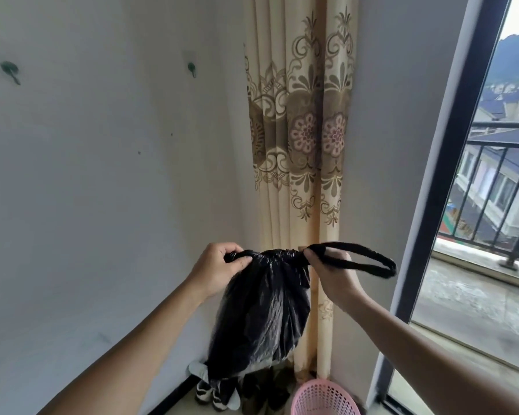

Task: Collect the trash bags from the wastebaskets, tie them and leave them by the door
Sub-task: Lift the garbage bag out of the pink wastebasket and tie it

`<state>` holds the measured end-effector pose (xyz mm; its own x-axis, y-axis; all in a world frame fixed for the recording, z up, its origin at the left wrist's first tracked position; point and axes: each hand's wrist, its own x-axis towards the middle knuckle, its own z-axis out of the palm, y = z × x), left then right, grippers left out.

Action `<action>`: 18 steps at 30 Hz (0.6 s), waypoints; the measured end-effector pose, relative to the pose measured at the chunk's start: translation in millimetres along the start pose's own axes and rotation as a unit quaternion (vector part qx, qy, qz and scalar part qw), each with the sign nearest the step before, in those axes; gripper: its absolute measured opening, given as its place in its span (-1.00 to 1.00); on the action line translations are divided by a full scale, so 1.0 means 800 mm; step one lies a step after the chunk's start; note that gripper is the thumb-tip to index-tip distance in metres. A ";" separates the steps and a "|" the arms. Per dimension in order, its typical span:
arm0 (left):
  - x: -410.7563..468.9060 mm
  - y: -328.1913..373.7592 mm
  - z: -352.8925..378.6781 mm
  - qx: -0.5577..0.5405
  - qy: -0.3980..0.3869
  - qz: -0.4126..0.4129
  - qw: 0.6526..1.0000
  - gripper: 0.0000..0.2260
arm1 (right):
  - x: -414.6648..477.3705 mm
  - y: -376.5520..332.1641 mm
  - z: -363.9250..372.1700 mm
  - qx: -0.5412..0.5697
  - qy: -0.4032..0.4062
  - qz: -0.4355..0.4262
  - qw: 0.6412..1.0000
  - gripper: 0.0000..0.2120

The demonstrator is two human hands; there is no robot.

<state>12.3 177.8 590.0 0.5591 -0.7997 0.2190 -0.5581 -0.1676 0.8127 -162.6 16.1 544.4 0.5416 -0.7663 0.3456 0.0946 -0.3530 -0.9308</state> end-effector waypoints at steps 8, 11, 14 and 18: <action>0.007 -0.002 -0.014 0.094 0.037 0.008 0.995 -0.74 | 0.045 -0.029 0.018 0.039 -0.118 0.152 0.981 -0.76; 0.010 0.005 -0.014 0.193 0.018 0.066 0.979 -0.83 | 0.056 -0.007 0.025 -0.347 -0.210 0.109 0.908 -0.69; 0.016 0.017 -0.008 0.107 -0.006 0.027 0.994 -0.91 | 0.045 0.005 0.028 -0.397 -0.338 0.147 0.840 -0.53; 0.025 0.025 0.002 -0.044 -0.011 -0.047 0.998 -0.95 | 0.011 0.005 0.019 -0.366 -0.471 0.162 0.786 -0.49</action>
<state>11.1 157.6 609.6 0.5920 -0.7956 0.1286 -0.4481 -0.1923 0.8731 -144.6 16.6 541.8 0.8487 -0.2635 -0.4585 -0.4954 -0.6993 -0.5153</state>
